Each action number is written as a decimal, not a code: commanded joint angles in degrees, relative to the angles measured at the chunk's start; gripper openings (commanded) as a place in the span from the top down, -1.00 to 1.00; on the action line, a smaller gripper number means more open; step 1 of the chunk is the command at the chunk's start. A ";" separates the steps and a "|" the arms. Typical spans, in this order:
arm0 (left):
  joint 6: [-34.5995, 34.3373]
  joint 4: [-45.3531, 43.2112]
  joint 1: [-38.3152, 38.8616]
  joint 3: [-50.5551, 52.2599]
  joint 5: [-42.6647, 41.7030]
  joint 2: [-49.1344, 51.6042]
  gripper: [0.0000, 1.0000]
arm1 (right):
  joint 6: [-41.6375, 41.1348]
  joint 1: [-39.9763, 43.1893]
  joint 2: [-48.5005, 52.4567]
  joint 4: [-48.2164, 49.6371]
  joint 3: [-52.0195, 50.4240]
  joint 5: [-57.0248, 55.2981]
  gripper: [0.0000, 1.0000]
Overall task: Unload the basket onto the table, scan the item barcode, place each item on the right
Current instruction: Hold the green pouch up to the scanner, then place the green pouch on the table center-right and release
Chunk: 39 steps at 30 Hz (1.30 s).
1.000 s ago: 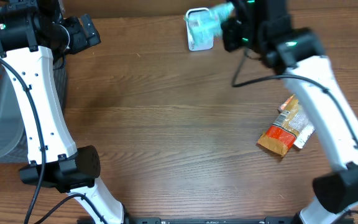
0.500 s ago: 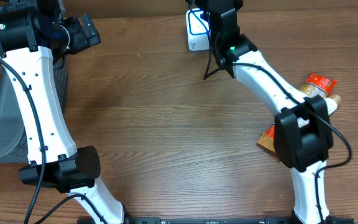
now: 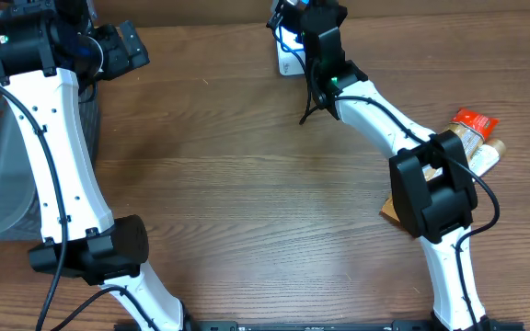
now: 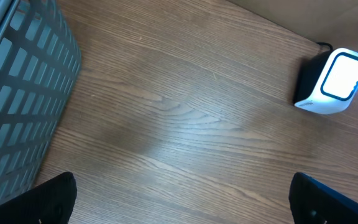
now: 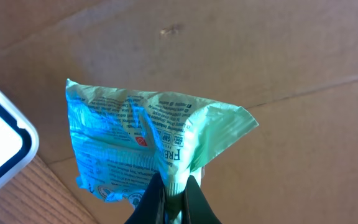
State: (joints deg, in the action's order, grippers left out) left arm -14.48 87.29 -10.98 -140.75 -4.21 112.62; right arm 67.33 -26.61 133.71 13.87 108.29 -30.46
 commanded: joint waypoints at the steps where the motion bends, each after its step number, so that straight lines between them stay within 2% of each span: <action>1: 0.13 -0.09 0.13 -1.07 0.17 0.17 -1.00 | 0.46 -0.02 -0.81 0.63 0.63 -0.37 0.93; 9: 0.13 -0.09 0.13 -1.07 0.20 0.17 -1.00 | 2.10 -1.88 -1.29 0.61 0.63 -1.57 0.93; 15: 0.13 -0.09 0.13 -1.07 0.17 0.17 -1.00 | -10.97 -3.26 -10.93 -7.54 0.63 -1.86 0.93; 18: 0.13 -0.09 0.13 -1.07 0.20 0.17 -1.00 | -22.60 -4.15 -19.78 -18.43 0.63 -1.49 0.93; 20: 0.15 -0.09 0.13 -1.07 0.17 0.17 -1.00 | -34.99 -4.63 -26.67 -29.46 0.66 1.42 0.93; 22: 0.15 -0.09 0.13 -1.07 0.20 0.17 -1.00 | -47.28 -4.59 -32.83 -42.03 0.63 9.68 0.93; 24: 0.13 -0.09 0.13 -1.07 0.17 0.17 -0.99 | -59.01 -3.13 -37.81 -54.82 0.63 22.64 0.93; 26: 0.15 -0.09 0.13 -1.07 0.17 0.17 -1.00 | -68.22 -0.90 -40.57 -65.88 0.63 32.89 0.93; 29: 0.13 -0.09 0.13 -1.07 0.20 0.17 -1.00 | -76.13 1.36 -41.11 -78.82 0.57 39.91 0.93; 33: 0.13 -0.09 0.13 -1.07 0.20 0.17 -1.00 | -78.31 1.88 -39.98 -87.27 -4.17 40.63 0.92; 35: 0.13 -0.09 0.13 -1.07 0.20 0.17 -1.00 | -79.28 1.90 -39.76 -86.47 -8.33 40.54 0.85; 38: 0.13 -0.09 0.13 -1.07 0.17 0.17 -1.00 | -81.11 1.95 -39.71 -82.18 -16.24 40.61 0.46; 39: 0.15 -0.09 0.13 -1.07 0.17 0.17 -1.00 | -81.11 1.95 -39.71 -81.11 -18.03 40.57 0.02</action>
State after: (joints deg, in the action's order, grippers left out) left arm -14.48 87.29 -10.98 -140.75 -4.23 112.62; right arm -10.41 -24.51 95.29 -68.47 93.34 8.14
